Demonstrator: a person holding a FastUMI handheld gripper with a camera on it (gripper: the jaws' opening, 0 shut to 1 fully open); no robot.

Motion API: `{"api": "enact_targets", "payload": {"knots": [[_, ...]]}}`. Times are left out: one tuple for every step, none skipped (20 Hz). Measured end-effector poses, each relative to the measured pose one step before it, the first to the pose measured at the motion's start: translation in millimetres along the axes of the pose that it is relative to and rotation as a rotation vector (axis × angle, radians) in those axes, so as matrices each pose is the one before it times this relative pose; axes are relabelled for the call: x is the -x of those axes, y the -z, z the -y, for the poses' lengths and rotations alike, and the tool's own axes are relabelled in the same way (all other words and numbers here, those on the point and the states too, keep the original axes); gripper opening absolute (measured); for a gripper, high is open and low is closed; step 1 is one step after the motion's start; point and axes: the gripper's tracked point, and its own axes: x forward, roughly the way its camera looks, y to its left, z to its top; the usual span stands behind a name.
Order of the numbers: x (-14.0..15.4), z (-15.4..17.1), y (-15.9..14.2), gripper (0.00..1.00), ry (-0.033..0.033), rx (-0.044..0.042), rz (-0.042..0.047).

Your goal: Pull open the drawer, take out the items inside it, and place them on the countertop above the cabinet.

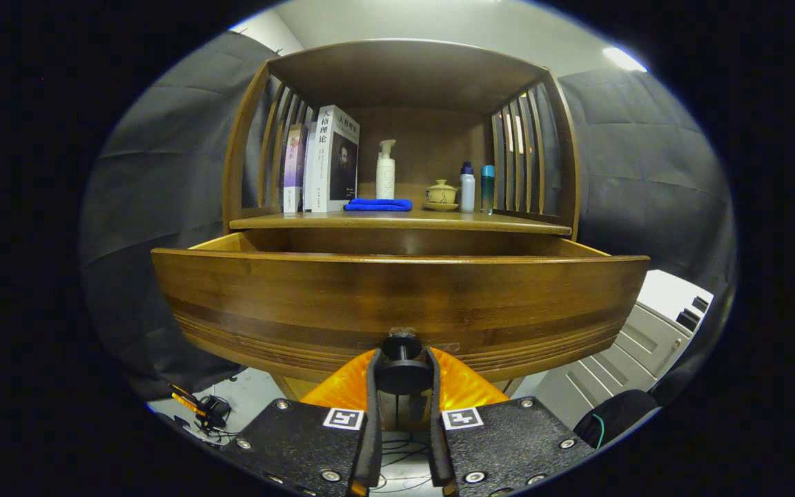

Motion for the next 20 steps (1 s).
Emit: {"api": "enact_targets", "payload": {"knots": [[6.82,0.18,1.51,0.27,-0.00029,0.00242,-0.00433],[4.66,-1.10,1.21,0.27,-0.00411,-0.00197,-0.00374],[4.52,-2.21,2.35,0.27,-0.00673,-0.00122,-0.00724],[5.33,-0.97,-0.03,0.27,-0.00177,0.00144,-0.00539],[4.84,0.79,2.32,0.27,-0.00018,0.00412,-0.00454],[2.19,-0.84,2.11,0.27,-0.00077,0.00125,-0.00371],[5.47,0.12,1.69,0.28,-0.00151,-0.00120,-0.00043],[3.32,-0.91,0.94,0.27,-0.00138,-0.00305,0.00118],[0.91,-0.57,1.03,0.27,-0.00184,0.00124,0.00246],[-0.25,-0.22,-1.01,0.27,-0.00139,0.00513,0.00220],[-0.27,-0.24,0.34,0.29,-0.00228,0.00273,0.00341],[-0.10,-0.71,-0.67,0.35,-0.00066,-0.00042,0.00022],[2.02,-2.12,-1.18,0.40,-0.01390,0.00008,0.00593],[3.57,-4.75,-2.98,0.45,-0.02613,0.00005,0.01257],[4.55,-4.10,-9.51,0.50,-0.02966,-0.00760,0.02840],[2.45,-1.01,-9.91,0.62,-0.01457,-0.01582,0.02327],[4.19,1.41,-9.42,0.73,-0.00947,-0.01872,0.02454],[2.67,-0.21,-13.12,0.84,-0.00532,-0.01501,0.01787],[0.81,-0.19,-13.87,0.96,-0.00020,-0.01038,0.01584],[-0.26,0.44,-14.62,0.96,0.00180,-0.00287,0.01017]]}}
